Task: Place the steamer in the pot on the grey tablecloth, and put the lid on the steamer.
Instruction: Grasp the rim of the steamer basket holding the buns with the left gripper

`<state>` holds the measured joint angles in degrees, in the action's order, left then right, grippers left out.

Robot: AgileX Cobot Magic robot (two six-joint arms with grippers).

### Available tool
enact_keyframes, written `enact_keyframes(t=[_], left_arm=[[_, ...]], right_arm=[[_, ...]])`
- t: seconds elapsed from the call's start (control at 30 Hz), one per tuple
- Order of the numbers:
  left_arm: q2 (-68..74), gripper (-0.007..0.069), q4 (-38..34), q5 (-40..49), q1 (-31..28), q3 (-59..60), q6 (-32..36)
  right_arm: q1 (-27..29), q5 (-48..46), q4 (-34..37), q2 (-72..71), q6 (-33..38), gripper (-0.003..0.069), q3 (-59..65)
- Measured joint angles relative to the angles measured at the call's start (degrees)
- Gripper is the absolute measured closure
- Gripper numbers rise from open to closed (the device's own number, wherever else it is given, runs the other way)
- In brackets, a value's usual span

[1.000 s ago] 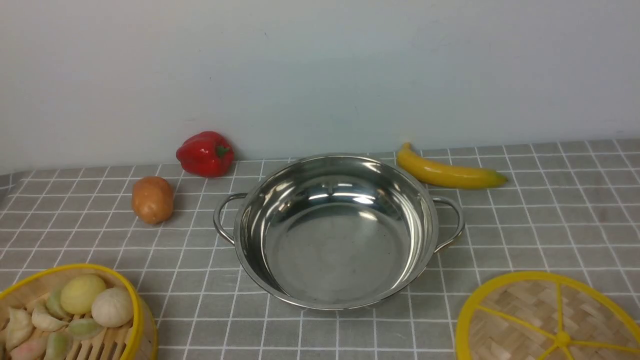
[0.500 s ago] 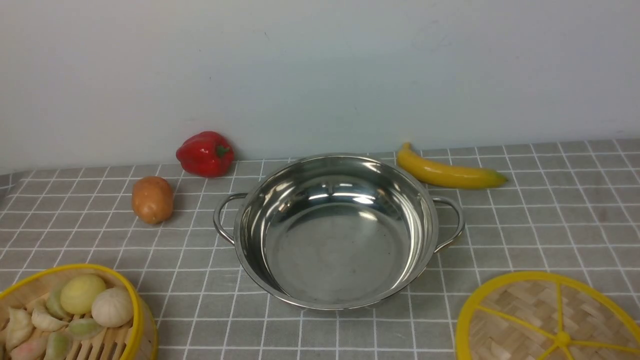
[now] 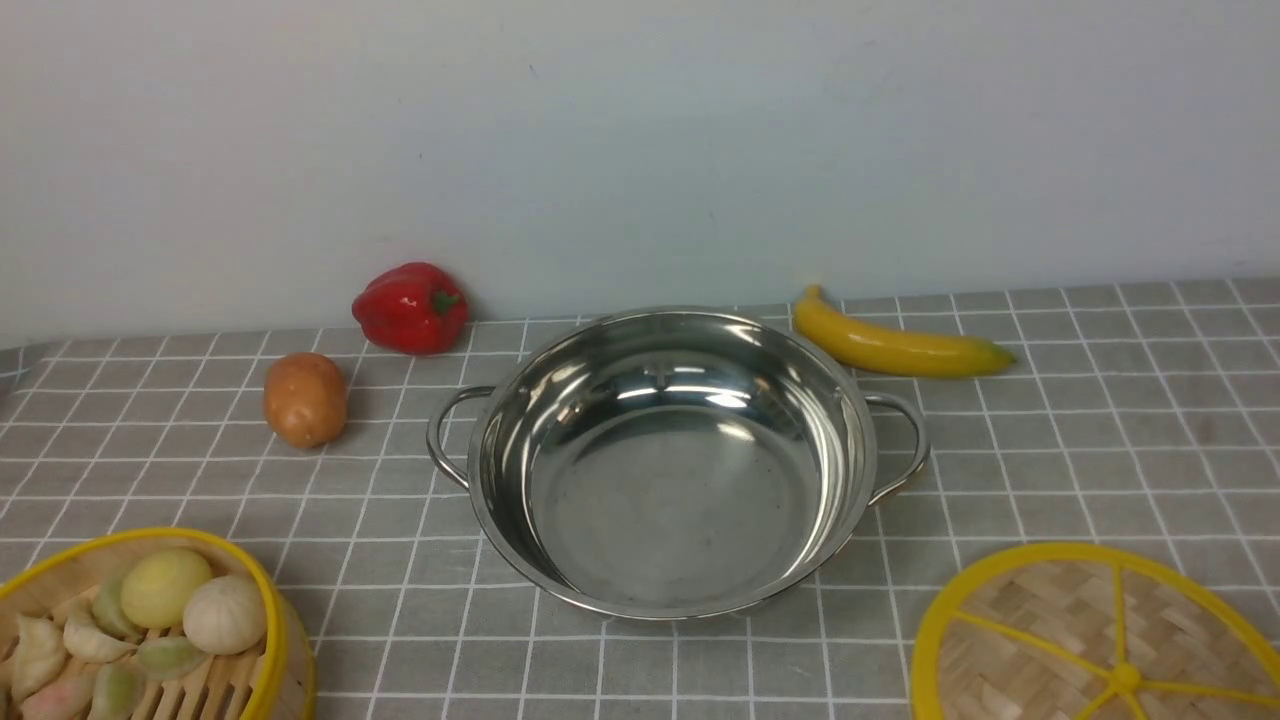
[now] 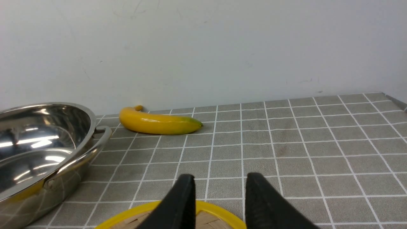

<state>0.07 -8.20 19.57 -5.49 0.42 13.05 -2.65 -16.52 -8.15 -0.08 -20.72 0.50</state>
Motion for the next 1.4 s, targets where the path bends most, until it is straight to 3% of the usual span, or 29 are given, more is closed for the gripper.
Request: enact_keyframes(t=[0.37,0.67,1.2,1.4], left_arm=[[0.0,0.0382,-1.07,-0.68,0.0,0.0,-0.43],[-0.09,0.0382,-23.83,-12.21,0.0,0.0,-10.03],[-0.09,0.0382,-27.08,-16.55,0.0,0.0,-11.48],[0.86,0.0382,-24.98,-3.12,0.0,-10.7,-7.11]], right_arm=[[0.0,0.0,0.0,0.0,0.0,0.0416,0.0],[0.0,0.0,0.0,0.0,0.0,0.0416,0.0],[0.0,0.0,0.0,0.0,0.0,0.0416,0.0],[0.0,0.0,0.0,0.0,0.0,0.0416,0.0]])
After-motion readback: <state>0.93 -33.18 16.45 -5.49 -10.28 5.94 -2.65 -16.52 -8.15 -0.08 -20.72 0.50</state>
